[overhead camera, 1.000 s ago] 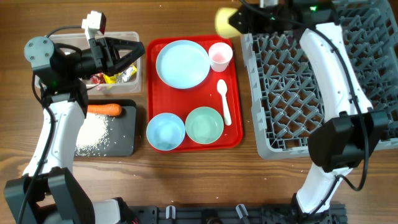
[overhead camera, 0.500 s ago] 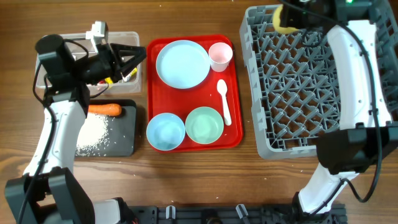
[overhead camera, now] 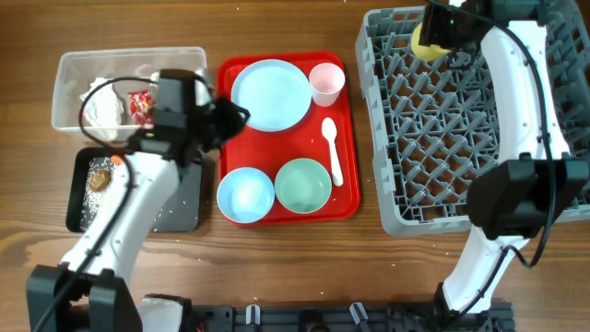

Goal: Sort waste into correct bins and load items into the dishwasher rack
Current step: 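Carry the yellow cup right and place it upside down in the rack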

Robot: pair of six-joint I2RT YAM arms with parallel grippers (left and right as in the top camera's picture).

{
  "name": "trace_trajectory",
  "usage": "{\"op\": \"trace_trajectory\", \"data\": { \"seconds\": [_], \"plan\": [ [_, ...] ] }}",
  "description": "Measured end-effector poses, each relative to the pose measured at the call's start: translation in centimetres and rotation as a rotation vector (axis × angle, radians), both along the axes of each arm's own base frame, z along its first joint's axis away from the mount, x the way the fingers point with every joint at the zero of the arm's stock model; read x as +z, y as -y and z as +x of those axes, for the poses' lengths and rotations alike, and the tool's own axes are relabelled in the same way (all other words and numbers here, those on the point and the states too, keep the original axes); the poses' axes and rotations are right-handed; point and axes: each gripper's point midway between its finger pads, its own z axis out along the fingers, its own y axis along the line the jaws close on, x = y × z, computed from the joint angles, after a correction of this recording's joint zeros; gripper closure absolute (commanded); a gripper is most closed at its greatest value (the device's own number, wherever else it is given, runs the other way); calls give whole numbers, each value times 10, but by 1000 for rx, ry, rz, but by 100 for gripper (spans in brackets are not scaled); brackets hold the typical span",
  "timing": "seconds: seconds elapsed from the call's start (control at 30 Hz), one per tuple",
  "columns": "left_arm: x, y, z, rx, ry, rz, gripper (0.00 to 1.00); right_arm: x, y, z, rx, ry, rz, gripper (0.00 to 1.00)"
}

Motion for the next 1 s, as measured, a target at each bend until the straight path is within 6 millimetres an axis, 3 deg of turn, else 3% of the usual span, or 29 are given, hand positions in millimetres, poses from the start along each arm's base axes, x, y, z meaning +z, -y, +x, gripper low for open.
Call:
{"op": "trace_trajectory", "data": {
  "seconds": [0.2, 0.37, 0.53, 1.0],
  "plan": [
    [-16, 18, -19, -38, 18, 253, 82, -24, 9, 2, -17, -53, 0, 95],
    [-17, 13, -18, -11, 44, 346, 86, -39, 10, -8, -15, -122, -1, 96],
    [-19, 7, -18, 4, 40, 375, 85, -43, 9, -19, -15, -171, 0, 96],
    [-20, 5, -19, 7, 36, 384, 82, -44, 9, -21, -15, -182, 0, 96]
  ]
}}
